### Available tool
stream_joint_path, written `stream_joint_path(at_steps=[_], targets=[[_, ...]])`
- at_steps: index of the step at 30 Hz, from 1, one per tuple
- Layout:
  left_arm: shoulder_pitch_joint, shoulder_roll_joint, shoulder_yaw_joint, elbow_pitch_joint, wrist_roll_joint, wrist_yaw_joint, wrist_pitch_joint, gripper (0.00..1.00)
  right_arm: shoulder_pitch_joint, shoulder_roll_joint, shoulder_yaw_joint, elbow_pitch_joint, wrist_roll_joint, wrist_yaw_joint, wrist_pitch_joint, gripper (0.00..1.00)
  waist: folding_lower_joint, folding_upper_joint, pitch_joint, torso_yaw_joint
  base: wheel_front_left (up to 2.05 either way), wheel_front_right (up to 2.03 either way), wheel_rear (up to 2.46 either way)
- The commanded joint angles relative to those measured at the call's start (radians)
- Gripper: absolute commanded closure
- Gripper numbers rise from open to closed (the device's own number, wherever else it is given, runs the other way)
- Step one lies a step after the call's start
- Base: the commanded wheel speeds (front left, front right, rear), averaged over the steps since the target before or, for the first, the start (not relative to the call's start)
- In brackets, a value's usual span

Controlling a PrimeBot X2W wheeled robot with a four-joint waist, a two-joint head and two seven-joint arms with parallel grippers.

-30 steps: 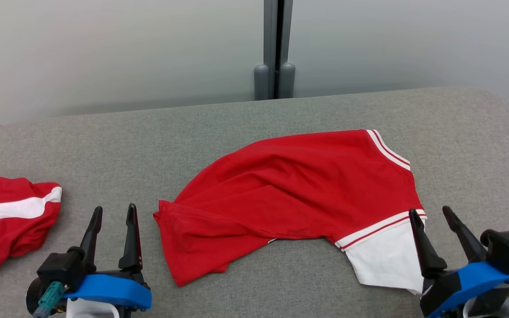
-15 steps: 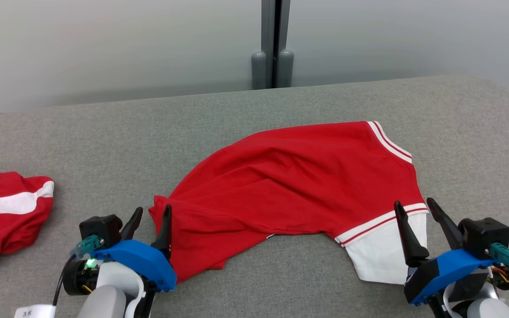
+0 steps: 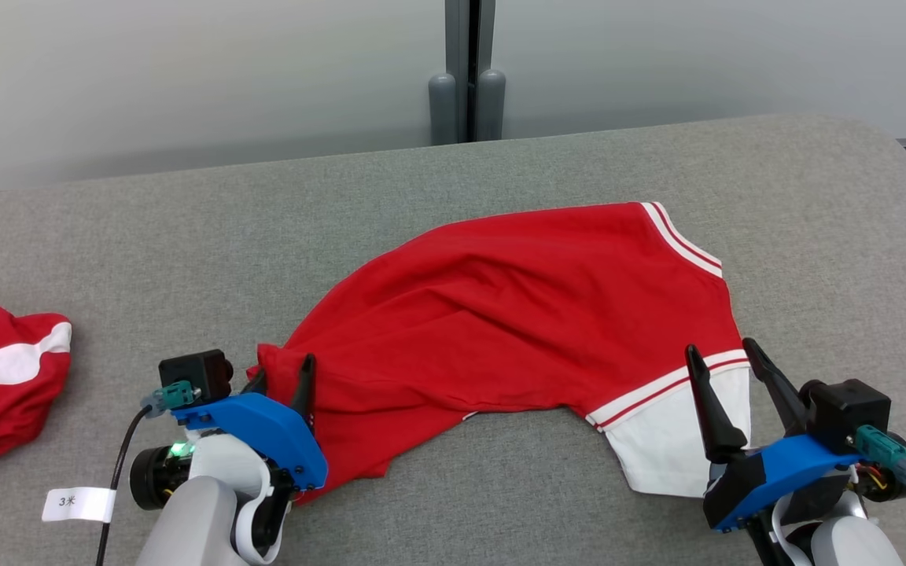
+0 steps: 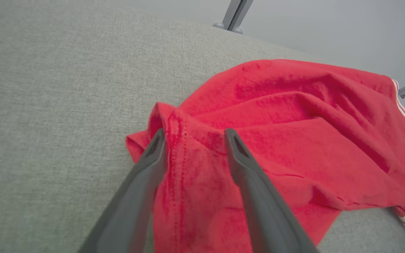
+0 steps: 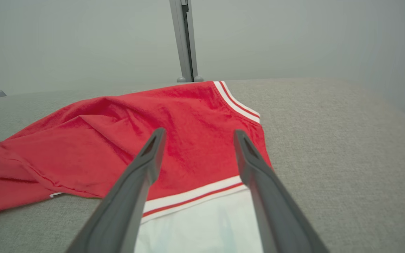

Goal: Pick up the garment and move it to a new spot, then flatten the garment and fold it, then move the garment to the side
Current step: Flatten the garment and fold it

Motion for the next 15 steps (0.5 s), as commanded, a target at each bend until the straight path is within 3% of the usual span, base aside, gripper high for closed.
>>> stream_joint_path(at_steps=[1, 9, 15], targets=[[-0.015, 0.003, -0.001, 0.001, 0.001, -0.004, -0.005, 1.00, -0.016, 0.000, 0.003, 0.005, 0.004, 0.000, -0.012, 0.00, -0.0001, 0.0000, 0.000, 0.003, 0.00, 0.00, 0.00], [0.026, 0.005, -0.042, -0.055, -0.014, -0.041, -0.063, 1.00, -0.011, 0.000, -0.006, 0.018, 0.001, 0.000, -0.027, 0.00, -0.0001, 0.0000, -0.016, 0.034, 0.00, 0.00, 0.00], [0.146, 0.020, -0.121, -0.208, -0.062, -0.059, -0.040, 1.00, 0.016, 0.000, -0.017, 0.011, -0.005, 0.000, -0.019, 0.00, -0.0001, 0.0000, -0.042, 0.061, 0.00, 0.00, 0.00]])
